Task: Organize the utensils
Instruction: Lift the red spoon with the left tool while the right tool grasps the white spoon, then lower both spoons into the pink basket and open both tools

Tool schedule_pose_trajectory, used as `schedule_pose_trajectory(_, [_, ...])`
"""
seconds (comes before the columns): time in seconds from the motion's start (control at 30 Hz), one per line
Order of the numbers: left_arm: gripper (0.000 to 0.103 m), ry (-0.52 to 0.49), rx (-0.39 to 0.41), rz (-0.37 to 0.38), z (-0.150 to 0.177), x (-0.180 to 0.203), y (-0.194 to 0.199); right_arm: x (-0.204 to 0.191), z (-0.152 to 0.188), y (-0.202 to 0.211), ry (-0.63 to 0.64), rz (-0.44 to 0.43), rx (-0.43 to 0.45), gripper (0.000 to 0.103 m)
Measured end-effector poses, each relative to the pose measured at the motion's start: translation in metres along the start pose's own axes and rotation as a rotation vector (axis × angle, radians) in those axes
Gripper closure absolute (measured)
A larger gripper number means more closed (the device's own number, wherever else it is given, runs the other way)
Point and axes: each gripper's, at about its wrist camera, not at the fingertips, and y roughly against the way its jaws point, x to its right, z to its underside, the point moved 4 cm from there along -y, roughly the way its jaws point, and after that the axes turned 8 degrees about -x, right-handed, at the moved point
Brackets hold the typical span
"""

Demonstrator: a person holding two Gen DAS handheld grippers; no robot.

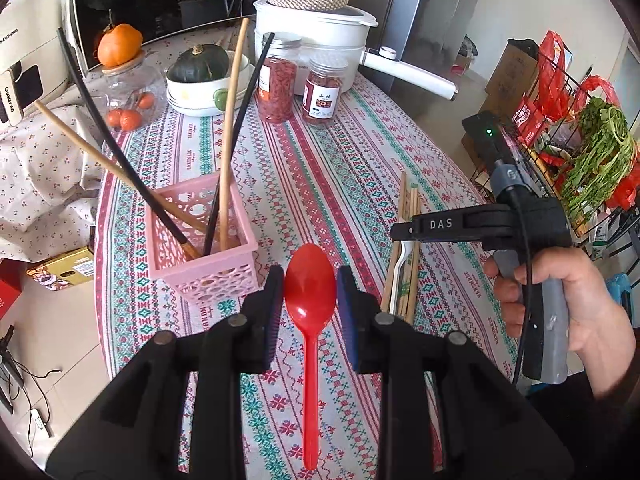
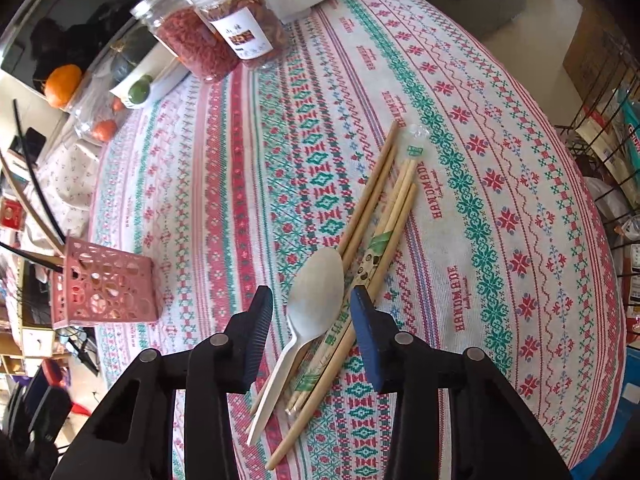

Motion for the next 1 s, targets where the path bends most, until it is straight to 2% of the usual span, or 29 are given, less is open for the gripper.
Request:
schedule_pose_trajectory(0.1, [0.074,-0.002,-0.001,-0.002,0.003,-0.003,0.003,0.003,0.000,-0.006,-0.028,0.006,-0.032,0.080])
schedule_pose_trajectory(0.17, [0.074,-0.003,0.003,-0.006,0.004,-0.007,0.006,0.007,0.001,-0.007,-0.049,-0.009,-0.045,0.089])
schedule_pose_trajectory(0.2, [0.074,-0.003,0.005,-0.009,0.005,-0.008,0.007,0.008,0.002,-0.008,-0.053,-0.025,-0.053,0.098])
schedule_pose_trajectory(0.23, [0.074,-0.003,0.008,-0.012,0.004,-0.009,0.008,0.010,0.003,-0.008,-0.054,-0.037,-0.057,0.101])
schedule_pose_trajectory(0.53, [0.074,0.025,0.056,-0.022,0.003,-0.027,0.027,0.015,0.011,0.009,0.004,-0.026,-0.009,0.103])
schedule_pose_trajectory(0.73, [0.074,0.041,0.124,-0.030,-0.001,-0.031,0.044,0.000,0.015,0.045,0.068,-0.048,0.102,0.103])
schedule_pose_trajectory(0.87, [0.074,0.062,0.220,-0.027,-0.008,-0.035,0.066,-0.018,0.024,0.080,0.127,-0.070,0.222,0.103])
schedule_pose_trajectory(1.0, [0.074,0.078,0.395,-0.072,-0.015,-0.037,0.097,-0.037,0.033,0.114,0.173,-0.103,0.360,0.103])
